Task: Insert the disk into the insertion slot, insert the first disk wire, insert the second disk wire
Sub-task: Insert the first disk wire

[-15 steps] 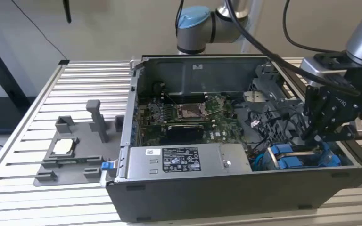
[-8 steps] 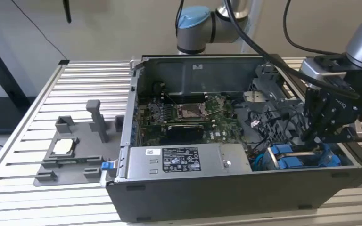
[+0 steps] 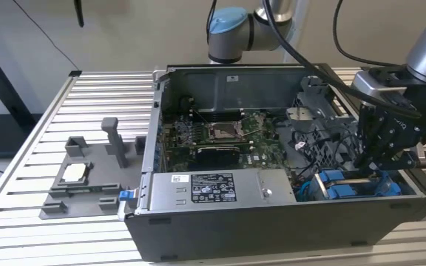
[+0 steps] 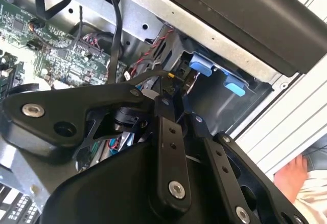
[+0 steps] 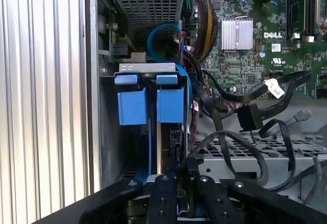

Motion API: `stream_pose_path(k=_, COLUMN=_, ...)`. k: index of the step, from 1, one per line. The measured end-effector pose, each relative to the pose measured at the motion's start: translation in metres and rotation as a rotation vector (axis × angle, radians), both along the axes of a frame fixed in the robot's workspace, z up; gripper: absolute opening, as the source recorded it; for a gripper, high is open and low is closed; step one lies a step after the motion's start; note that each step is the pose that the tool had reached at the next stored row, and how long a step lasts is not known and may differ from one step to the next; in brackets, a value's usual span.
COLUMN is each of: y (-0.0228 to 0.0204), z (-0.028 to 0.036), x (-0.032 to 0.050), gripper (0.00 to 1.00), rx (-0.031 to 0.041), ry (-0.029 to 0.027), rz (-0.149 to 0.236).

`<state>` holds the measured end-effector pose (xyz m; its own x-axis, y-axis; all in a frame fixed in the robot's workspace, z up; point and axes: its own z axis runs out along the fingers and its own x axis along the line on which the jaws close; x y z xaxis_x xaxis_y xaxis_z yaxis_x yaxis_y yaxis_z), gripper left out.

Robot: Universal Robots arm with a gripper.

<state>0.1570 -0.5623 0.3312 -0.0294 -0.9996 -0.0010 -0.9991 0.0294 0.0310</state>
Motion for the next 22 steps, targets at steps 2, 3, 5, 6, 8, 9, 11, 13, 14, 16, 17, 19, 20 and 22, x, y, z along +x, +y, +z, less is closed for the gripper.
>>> stream_pose_path(k=2, y=0.0000, z=-0.0001, x=0.0000, gripper=0.20, rx=-0.0008, ry=0.0009, rz=0.000)
stream_pose_path(k=3, y=0.0000, z=-0.0001, x=0.0000, gripper=0.20, rx=-0.0011, ry=0.0013, rz=0.000)
stream_pose_path(k=5, y=-0.0001, z=-0.0002, x=-0.0002, gripper=0.20, rx=-0.0020, ry=0.0026, rz=0.000)
stream_pose_path(k=6, y=-0.0001, z=-0.0003, x=-0.0002, gripper=0.21, rx=-0.0022, ry=0.0026, rz=0.000)
stream_pose_path(k=8, y=0.0000, z=0.0003, x=-0.0001, gripper=0.27, rx=-0.0028, ry=0.0029, rz=0.000)
stream_pose_path(k=9, y=0.0000, z=0.0017, x=-0.0001, gripper=0.27, rx=-0.0024, ry=0.0030, rz=0.000)
stream_pose_path(k=11, y=0.0000, z=0.0080, x=-0.0001, gripper=0.27, rx=-0.0027, ry=0.0031, rz=0.000)
stream_pose_path(k=13, y=0.0000, z=0.0145, x=-0.0001, gripper=0.27, rx=-0.0027, ry=0.0029, rz=0.000)
stream_pose_path(k=14, y=0.0000, z=0.0178, x=-0.0001, gripper=0.27, rx=-0.0030, ry=0.0029, rz=0.000)
stream_pose_path(k=16, y=0.0000, z=0.0244, x=-0.0001, gripper=0.27, rx=-0.0030, ry=0.0030, rz=0.000)
stream_pose_path(k=17, y=0.0000, z=0.0276, x=-0.0001, gripper=0.27, rx=-0.0029, ry=0.0029, rz=0.000)
stream_pose_path(k=19, y=0.0000, z=0.0335, x=-0.0001, gripper=0.27, rx=-0.0029, ry=0.0030, rz=0.000)
stream_pose_path(k=20, y=0.0000, z=0.0360, x=-0.0001, gripper=0.27, rx=-0.0029, ry=0.0029, rz=0.000)
stream_pose_path(k=22, y=0.0000, z=0.0402, x=-0.0005, gripper=0.27, rx=-0.0030, ry=0.0030, rz=0.000)
